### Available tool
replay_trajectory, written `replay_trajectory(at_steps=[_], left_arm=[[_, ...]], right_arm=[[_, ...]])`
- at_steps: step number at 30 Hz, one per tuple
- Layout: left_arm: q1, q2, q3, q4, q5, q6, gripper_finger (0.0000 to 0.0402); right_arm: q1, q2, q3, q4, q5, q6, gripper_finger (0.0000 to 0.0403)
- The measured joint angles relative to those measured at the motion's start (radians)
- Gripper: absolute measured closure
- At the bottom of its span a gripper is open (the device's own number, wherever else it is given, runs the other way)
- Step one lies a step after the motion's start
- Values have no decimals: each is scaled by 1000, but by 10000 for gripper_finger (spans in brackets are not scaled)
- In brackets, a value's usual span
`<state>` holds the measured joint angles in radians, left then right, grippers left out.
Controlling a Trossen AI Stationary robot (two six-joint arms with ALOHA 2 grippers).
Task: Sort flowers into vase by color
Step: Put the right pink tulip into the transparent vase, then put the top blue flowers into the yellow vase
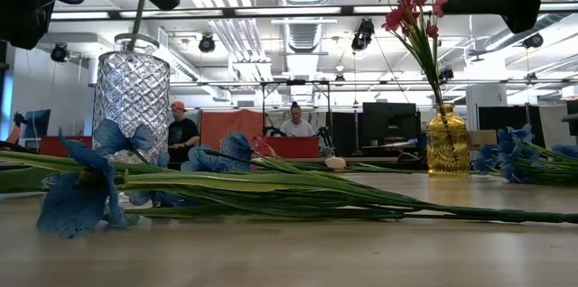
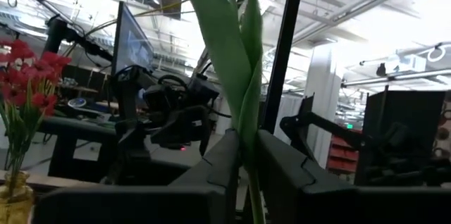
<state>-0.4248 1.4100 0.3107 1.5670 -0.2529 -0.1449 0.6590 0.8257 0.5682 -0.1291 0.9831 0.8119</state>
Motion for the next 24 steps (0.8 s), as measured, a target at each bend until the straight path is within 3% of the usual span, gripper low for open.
replay_trajectory(at_steps=[12,16,20,24], left_arm=[[0,-4,-79,-20,1,-99,259],[0,-29,-132,-18,64,-133,228],[1,-100,-202,-18,48,-241,219],[1,-157,-258,-30,-36,-242,223]], right_arm=[[0,0,0,8,-76,52,133],[0,0,0,6,-114,82,133],[0,2,0,-5,-171,152,133],[-1,3,0,-101,-234,298,133]])
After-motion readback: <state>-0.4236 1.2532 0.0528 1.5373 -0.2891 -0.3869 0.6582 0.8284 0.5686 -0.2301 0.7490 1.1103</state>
